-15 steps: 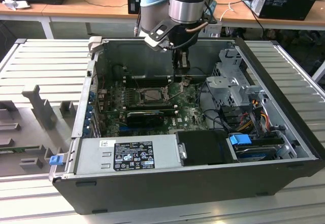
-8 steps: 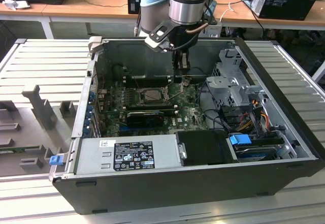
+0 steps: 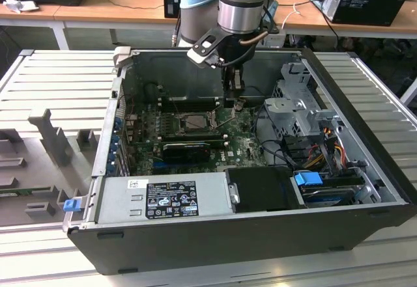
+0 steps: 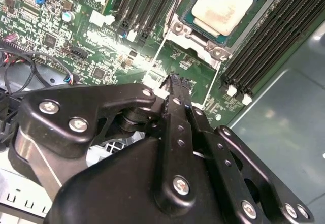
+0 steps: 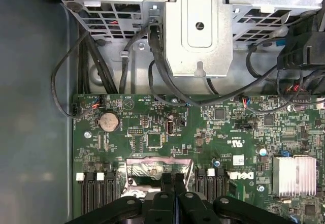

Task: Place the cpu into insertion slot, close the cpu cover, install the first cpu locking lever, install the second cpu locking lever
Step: 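Close the cpu cover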

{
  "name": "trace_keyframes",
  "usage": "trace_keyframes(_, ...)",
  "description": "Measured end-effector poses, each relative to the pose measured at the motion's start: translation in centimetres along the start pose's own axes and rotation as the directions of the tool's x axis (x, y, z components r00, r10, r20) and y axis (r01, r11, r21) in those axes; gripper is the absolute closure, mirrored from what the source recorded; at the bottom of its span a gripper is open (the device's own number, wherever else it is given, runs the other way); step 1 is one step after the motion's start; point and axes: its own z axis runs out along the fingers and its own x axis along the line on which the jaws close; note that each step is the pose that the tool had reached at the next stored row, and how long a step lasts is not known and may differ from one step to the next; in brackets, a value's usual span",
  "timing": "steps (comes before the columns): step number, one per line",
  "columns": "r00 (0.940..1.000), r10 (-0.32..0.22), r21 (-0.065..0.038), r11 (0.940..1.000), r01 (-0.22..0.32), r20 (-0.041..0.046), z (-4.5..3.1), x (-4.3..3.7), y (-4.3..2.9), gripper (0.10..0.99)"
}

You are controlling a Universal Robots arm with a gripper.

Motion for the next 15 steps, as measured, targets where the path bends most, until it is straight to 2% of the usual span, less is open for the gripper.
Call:
trace_keyframes(7,1.0,0.0,0.0,1.0,0.0,-0.0003,0.1,0.02,0.75,0.98)
trace_keyframes(10,1.0,-0.002,0.0,1.0,0.002,-0.0001,0.16,0.02,1.32,0.98)
trace_keyframes(12,1.0,-0.006,0.0,1.0,0.006,-0.0003,0.28,0.05,2.31,0.98)
trace_keyframes(13,1.0,-0.009,0.001,1.0,0.009,-0.0002,0.54,0.08,3.16,0.98)
trace_keyframes(15,1.0,-0.01,0.005,0.9999,0.01,-0.0003,1.11,0.14,3.97,0.98)
